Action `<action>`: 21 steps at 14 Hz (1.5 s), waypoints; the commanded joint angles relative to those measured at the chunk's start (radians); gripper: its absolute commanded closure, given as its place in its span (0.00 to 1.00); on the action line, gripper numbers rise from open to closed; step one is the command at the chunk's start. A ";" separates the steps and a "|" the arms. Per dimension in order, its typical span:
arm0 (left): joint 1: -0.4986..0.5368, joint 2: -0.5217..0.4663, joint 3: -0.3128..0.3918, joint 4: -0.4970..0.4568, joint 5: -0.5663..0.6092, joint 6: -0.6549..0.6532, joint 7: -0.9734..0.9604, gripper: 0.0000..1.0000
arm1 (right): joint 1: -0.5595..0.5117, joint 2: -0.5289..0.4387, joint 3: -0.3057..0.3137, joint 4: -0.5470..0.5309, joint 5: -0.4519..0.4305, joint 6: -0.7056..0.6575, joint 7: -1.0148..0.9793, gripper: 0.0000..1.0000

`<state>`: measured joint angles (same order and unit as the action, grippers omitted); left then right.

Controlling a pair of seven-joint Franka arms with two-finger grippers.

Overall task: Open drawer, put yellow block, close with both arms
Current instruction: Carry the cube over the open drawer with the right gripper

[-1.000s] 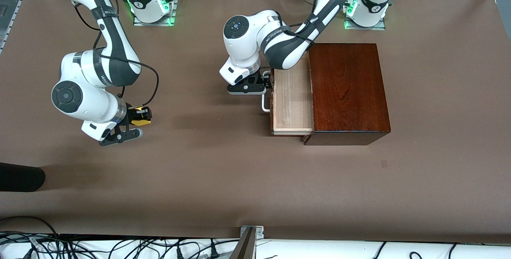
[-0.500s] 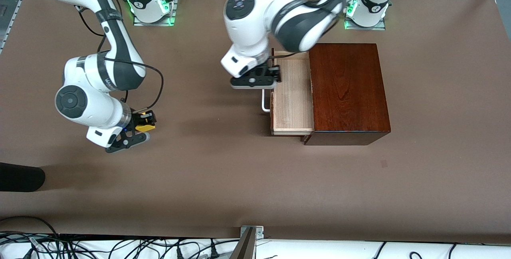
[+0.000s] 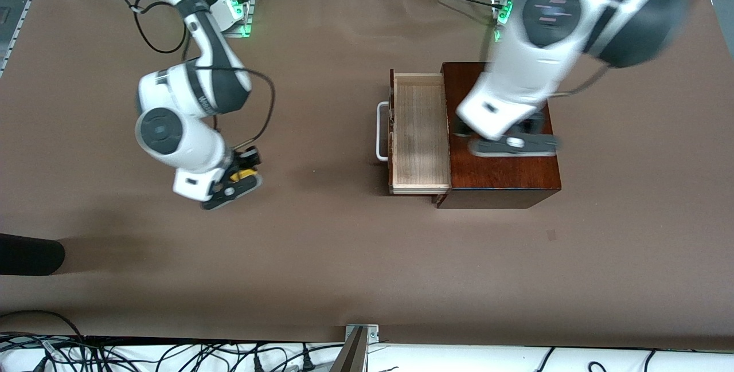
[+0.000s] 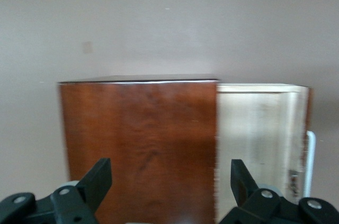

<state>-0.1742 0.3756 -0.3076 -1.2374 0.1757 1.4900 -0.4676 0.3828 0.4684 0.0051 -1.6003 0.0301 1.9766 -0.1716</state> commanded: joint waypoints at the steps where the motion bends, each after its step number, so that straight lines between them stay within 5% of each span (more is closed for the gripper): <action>1: 0.038 -0.119 0.100 -0.121 -0.091 0.001 0.140 0.00 | 0.126 -0.005 -0.007 0.026 0.002 -0.027 -0.009 1.00; 3: 0.041 -0.249 0.191 -0.291 -0.177 0.095 0.205 0.00 | 0.242 -0.001 -0.008 0.075 -0.004 -0.028 -0.009 1.00; 6: 0.131 -0.413 0.216 -0.502 -0.182 0.252 0.268 0.00 | 0.381 0.007 -0.008 0.112 -0.073 -0.027 -0.022 1.00; 12: 0.125 -0.443 0.294 -0.533 -0.183 0.217 0.466 0.00 | 0.545 0.071 -0.008 0.255 -0.113 -0.047 -0.207 1.00; 21: 0.125 -0.431 0.280 -0.513 -0.168 0.182 0.437 0.00 | 0.663 0.248 -0.008 0.493 -0.154 -0.070 -0.341 1.00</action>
<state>-0.0448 -0.0501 -0.0322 -1.7512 0.0199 1.6821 -0.0330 1.0217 0.6518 0.0085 -1.1993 -0.1030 1.9304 -0.4895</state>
